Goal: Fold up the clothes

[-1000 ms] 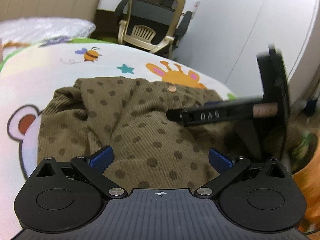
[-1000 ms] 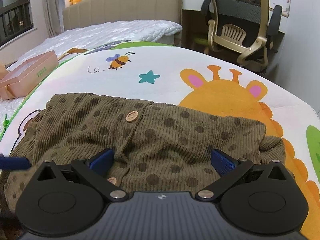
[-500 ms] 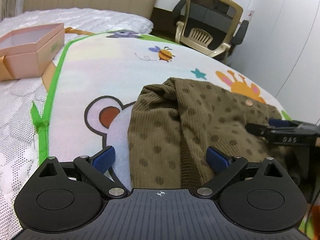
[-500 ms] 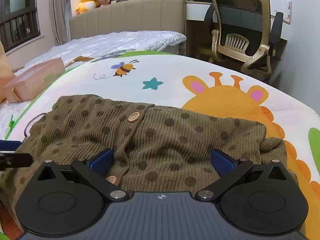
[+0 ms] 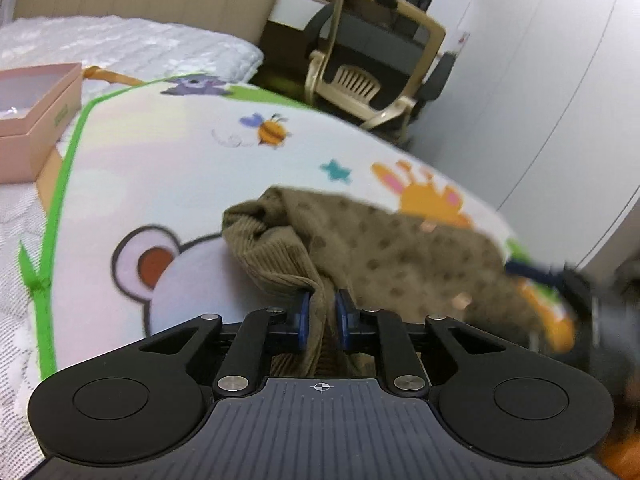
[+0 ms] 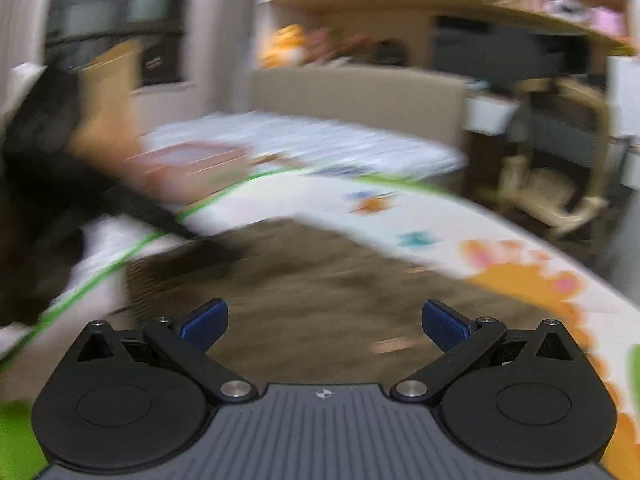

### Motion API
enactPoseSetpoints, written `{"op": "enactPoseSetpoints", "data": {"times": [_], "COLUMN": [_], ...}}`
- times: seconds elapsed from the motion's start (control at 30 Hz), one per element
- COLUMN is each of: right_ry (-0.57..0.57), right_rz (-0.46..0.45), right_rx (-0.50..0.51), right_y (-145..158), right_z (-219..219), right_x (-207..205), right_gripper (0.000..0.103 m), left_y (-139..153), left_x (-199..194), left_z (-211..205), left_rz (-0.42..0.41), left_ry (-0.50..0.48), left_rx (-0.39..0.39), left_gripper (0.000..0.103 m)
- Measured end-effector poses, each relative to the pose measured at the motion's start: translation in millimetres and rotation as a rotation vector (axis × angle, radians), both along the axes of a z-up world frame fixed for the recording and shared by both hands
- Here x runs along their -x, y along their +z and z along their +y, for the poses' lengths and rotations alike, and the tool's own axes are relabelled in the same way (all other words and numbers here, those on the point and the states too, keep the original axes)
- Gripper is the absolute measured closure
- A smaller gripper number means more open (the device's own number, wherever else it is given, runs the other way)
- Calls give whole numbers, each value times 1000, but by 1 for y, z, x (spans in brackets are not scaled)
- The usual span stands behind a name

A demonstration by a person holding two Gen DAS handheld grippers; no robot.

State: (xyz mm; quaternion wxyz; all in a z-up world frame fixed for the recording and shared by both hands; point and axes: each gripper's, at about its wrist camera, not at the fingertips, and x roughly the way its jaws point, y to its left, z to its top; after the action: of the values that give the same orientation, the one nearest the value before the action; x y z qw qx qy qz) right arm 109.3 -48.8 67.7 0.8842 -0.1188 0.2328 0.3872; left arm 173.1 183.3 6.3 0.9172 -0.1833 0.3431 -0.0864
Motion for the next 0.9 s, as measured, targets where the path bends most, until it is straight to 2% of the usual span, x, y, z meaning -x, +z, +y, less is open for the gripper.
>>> {"op": "enactPoseSetpoints", "data": {"times": [0.07, 0.17, 0.3, 0.33, 0.37, 0.4, 0.43, 0.47, 0.5, 0.53, 0.57, 0.6, 0.67, 0.7, 0.73, 0.77, 0.9], "right_ry": [86, 113, 52, 30, 10, -11, -26, -25, -26, -27, -31, -39, -87, -119, -163, -220, -436], "right_rz": [51, -36, -235, -260, -252, -244, -227, -189, -169, -154, -158, -161, -172, -179, -184, -179, -77], "right_rx": [13, 95, 234, 252, 250, 249, 242, 222, 204, 185, 163, 138, 74, 41, 6, -29, -104], "right_y": [-5, -16, -35, -38, -37, -37, -36, -33, -30, -27, -23, -18, -3, 5, 14, 22, 27], "right_z": [20, 55, 96, 101, 102, 103, 102, 98, 94, 89, 82, 75, 60, 51, 39, 23, -52], "right_x": [13, 28, 25, 20, 13, 7, 0, -6, -8, -10, -9, -9, -10, -11, -17, -23, -44], "right_gripper": [0, 0, 3, 16, 34, 45, 64, 71, 74, 78, 82, 83, 85, 86, 88, 89, 89], "left_y": [9, 19, 31, 33, 35, 37, 40, 44, 48, 53, 60, 67, 81, 88, 95, 99, 107], "left_x": [-3, -9, -14, -15, -15, -15, -15, -14, -13, -12, -10, -7, -4, -1, 1, 2, -4], "left_z": [2, -4, -13, -15, -17, -18, -19, -19, -19, -17, -15, -12, -7, -5, -3, -2, -11], "left_rz": [-5, -5, -23, -29, -35, -42, -56, -72, -89, -117, -149, -181, -244, -276, -306, -324, -348], "left_ry": [-11, -37, -57, -60, -64, -71, -76, -80, -84, -77, -64, -52, -19, 1, 21, 30, 24], "left_rx": [49, 80, 64, 60, 57, 53, 47, 41, 35, 39, 48, 56, 76, 89, 99, 99, 82], "left_gripper": [91, 91, 91, 91, 91, 91, 87, 85, 76, 57, 48, 40, 36, 29, 22, 20, 10]}}
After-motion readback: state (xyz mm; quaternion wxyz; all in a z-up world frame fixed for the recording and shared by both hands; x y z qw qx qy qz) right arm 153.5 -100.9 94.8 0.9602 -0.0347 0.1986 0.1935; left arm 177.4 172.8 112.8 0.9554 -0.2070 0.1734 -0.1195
